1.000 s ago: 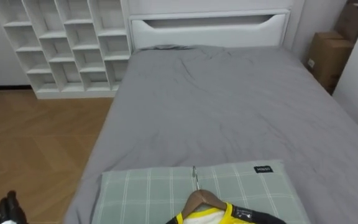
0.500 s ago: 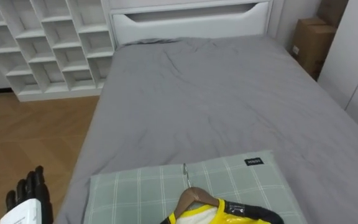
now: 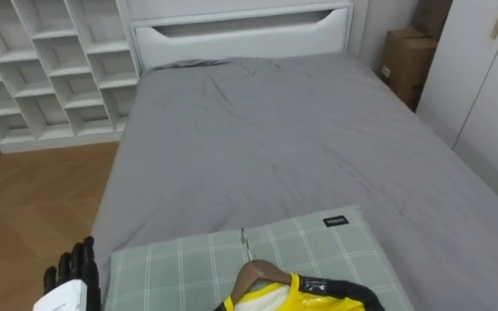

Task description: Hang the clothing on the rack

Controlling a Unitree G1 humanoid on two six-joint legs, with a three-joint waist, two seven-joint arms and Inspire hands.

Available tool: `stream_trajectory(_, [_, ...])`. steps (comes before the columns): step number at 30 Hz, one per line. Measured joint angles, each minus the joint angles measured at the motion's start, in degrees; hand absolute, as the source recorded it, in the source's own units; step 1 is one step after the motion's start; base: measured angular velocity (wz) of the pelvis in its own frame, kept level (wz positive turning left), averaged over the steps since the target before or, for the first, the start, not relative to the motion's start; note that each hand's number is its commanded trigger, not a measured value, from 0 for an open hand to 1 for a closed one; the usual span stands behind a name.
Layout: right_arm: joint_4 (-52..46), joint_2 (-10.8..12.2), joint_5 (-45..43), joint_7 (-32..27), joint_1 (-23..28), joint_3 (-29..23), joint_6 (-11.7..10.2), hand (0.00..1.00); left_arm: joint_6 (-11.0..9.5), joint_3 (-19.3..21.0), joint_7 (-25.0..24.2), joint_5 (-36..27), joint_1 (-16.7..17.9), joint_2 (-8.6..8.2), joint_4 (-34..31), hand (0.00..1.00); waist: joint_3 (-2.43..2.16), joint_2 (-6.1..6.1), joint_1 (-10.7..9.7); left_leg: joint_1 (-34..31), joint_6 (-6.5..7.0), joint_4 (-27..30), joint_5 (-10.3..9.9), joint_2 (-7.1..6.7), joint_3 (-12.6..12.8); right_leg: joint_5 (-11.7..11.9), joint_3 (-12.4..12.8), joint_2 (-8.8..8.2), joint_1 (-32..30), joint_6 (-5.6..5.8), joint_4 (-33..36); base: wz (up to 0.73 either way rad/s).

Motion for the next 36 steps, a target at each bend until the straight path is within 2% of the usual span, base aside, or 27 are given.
stream_trajectory(8, [-0.06, 0.20, -5.07, 2.30, 0.31, 0.99, 1.71, 0.00, 0.02, -2.95, -3.75, -1.14, -0.84, -0.57, 2.21, 0.00, -0.08, -1.27, -0.41, 0.02, 0.02, 0.08, 0.01, 0.02, 0.06, 0.01, 0.15, 0.02, -0.14, 0.02, 0.18, 0.00])
stream_trajectory(16, [-0.37, 0.56, -4.99, 2.70, 0.42, 1.04, 2.91, 0.00, 0.22, -4.91, -6.62, -6.71, -0.95, -1.18, 2.56, 0.00, -0.11, -1.55, -0.70, -0.01, 0.03, 0.02, 0.02, 0.09, 0.06, 0.02, 0.18, 0.05, -0.31, 0.02, 0.17, 0.00])
stream_trajectory(21, [-0.58, 0.80, -4.79, 3.27, 0.25, 2.50, 3.74, 0.00, 0.71, -5.65, -8.86, -9.06, -1.16, -1.18, 3.33, 0.00, -0.09, -2.17, -1.25, -0.04, 0.03, 0.01, 0.02, 0.10, 0.10, 0.02, 0.08, 0.02, -0.32, 0.02, 0.20, 0.00])
stream_trajectory(26, [-0.71, 1.46, -4.72, 3.26, -0.43, 2.73, 4.81, 0.00, 1.22, -6.19, -10.64, -9.49, -1.68, -1.22, 3.33, 0.00, -0.06, -2.55, -1.72, -0.07, 0.03, 0.01, 0.02, 0.12, 1.02, 0.02, 0.77, 0.05, -0.39, 0.03, 0.34, -0.06])
stream_trajectory(29, [-0.56, 1.81, -4.68, 3.30, -0.38, 2.78, 5.02, 0.00, 1.54, -6.18, -11.85, -9.49, -2.89, -1.22, 3.68, 0.00, -0.07, -2.57, -1.80, -0.17, 0.04, 0.04, 0.02, 0.12, 1.50, 0.08, 1.03, 0.02, -0.75, 0.12, 0.35, -0.05])
stream_trajectory(33, [-0.60, 1.98, -4.70, 3.91, -0.94, 2.85, 5.98, 0.00, 3.00, -6.15, -13.88, -9.46, -6.54, -1.21, 5.14, 0.00, -0.20, -2.34, -1.76, -1.28, 0.15, 0.09, 0.09, 0.10, 1.43, 0.14, 1.34, -0.02, -2.46, 0.20, 1.18, -0.05])
stream_trajectory(36, [-0.60, 2.06, -4.70, 3.81, -1.09, 2.85, 6.20, 0.00, 4.02, -6.19, -15.36, -9.40, -7.70, -1.22, 5.95, 0.00, -0.28, -2.51, -2.05, -2.00, 0.15, 0.16, 0.09, 0.11, 1.46, 0.14, 1.36, -0.02, -3.05, 0.20, 1.26, -0.01])
